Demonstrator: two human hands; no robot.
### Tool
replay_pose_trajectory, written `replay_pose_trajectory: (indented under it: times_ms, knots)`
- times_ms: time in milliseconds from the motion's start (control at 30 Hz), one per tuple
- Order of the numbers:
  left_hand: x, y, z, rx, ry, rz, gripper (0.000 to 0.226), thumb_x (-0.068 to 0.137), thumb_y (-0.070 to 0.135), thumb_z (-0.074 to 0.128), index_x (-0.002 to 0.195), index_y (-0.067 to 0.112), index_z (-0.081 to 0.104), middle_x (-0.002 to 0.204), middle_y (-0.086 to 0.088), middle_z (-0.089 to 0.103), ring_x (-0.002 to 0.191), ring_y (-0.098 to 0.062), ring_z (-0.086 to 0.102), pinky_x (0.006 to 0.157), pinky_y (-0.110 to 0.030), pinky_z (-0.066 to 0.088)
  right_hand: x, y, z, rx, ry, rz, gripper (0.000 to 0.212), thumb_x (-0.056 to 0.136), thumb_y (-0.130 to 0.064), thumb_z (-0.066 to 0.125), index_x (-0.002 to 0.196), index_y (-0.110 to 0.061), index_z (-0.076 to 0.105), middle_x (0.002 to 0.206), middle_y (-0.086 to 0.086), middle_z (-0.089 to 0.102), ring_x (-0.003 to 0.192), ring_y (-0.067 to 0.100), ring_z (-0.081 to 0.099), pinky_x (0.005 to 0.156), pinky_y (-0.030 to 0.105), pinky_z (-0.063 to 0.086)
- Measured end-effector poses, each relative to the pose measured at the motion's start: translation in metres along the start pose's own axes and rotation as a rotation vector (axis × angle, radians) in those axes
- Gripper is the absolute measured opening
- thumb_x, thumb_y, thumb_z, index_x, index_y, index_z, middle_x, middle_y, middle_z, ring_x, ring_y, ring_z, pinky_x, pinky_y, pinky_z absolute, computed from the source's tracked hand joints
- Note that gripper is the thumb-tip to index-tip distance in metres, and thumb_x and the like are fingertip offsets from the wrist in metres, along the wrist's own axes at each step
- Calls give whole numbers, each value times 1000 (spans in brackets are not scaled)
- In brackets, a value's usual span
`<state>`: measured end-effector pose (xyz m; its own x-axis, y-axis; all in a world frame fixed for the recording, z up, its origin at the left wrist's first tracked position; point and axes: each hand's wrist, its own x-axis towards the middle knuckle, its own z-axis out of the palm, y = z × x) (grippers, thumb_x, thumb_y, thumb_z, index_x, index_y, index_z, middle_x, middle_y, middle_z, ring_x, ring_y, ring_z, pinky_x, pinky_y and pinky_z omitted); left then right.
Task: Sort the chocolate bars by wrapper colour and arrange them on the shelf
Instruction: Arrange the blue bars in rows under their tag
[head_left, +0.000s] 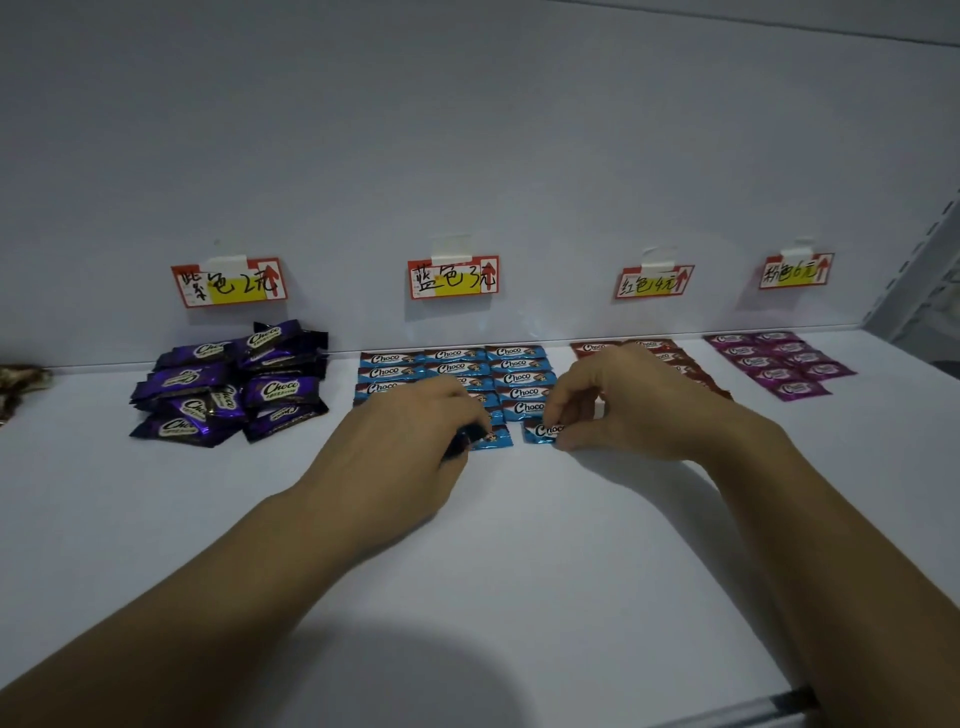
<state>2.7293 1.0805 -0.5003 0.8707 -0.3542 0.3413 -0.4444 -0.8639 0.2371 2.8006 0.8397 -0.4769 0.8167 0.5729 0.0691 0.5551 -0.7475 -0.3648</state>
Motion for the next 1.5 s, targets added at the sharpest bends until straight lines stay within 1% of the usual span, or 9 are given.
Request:
replay_pose_trajectory:
  times_ms: [133, 300, 500, 700, 800, 900, 1267, 1400, 1500]
  knots:
    - [1, 8, 1, 159, -141, 22, 36, 102, 35, 53, 138, 34, 55, 138, 16, 46, 122, -14, 53, 97, -34, 52, 1, 0, 3, 1, -25, -1, 17, 84, -24, 80, 99, -31, 80, 92, -20, 70, 88, -9, 61, 62, 0, 41]
    - [1, 8, 5, 195, -170, 26, 36, 104, 35, 51, 139, 35, 52, 139, 16, 45, 122, -13, 53, 96, -31, 51, 2, -1, 7, 27, -10, -33, 17, 85, -20, 80, 99, -29, 80, 101, -14, 74, 95, 4, 67, 67, 1, 43]
    - [2, 7, 5, 188, -165, 32, 37, 103, 35, 51, 140, 35, 51, 140, 16, 46, 123, -12, 52, 97, -30, 51, 3, -1, 8, 12, -1, -35, 15, 85, -22, 80, 98, -29, 80, 100, -15, 74, 93, 4, 67, 69, 2, 46]
    - [2, 6, 7, 175, -171, 28, 37, 103, 37, 51, 140, 34, 52, 140, 16, 46, 123, -11, 52, 99, -31, 51, 7, -6, 13, -6, 256, 31, 18, 94, -30, 69, 110, -28, 76, 95, -19, 61, 81, -4, 59, 58, 4, 41]
    - [2, 5, 7, 171, -171, 28, 37, 103, 37, 50, 140, 33, 52, 140, 16, 46, 123, -11, 52, 100, -31, 50, 11, -8, 21, -48, 190, 16, 21, 95, -23, 69, 114, -26, 76, 105, -10, 71, 81, 1, 57, 61, 3, 38]
    - [3, 5, 8, 174, -164, 30, 37, 103, 37, 50, 140, 34, 51, 140, 16, 45, 123, -10, 51, 100, -30, 50, 12, -6, 22, -48, 134, 25, 21, 94, -19, 69, 113, -25, 77, 113, -3, 74, 94, 7, 61, 67, 3, 37]
    - [2, 5, 8, 157, -167, 21, 37, 103, 36, 50, 140, 34, 52, 140, 16, 46, 123, -11, 51, 99, -30, 50, 15, -2, 25, -49, 152, 40, 20, 95, -21, 69, 112, -27, 77, 114, -5, 73, 95, 7, 61, 67, 2, 35]
    - [2, 4, 8, 147, -163, 16, 37, 103, 36, 51, 141, 35, 51, 142, 17, 46, 125, -10, 50, 102, -31, 50, 8, -2, 12, 17, 278, 64, 15, 91, -26, 73, 105, -29, 77, 105, -12, 71, 86, 6, 63, 61, 8, 43]
    - [1, 4, 8, 138, -163, 18, 36, 103, 35, 52, 139, 35, 52, 141, 17, 47, 124, -10, 51, 101, -33, 51, 1, 1, -2, 119, 146, 78, 12, 84, -29, 80, 94, -33, 76, 91, -21, 67, 87, -2, 62, 54, 8, 45]
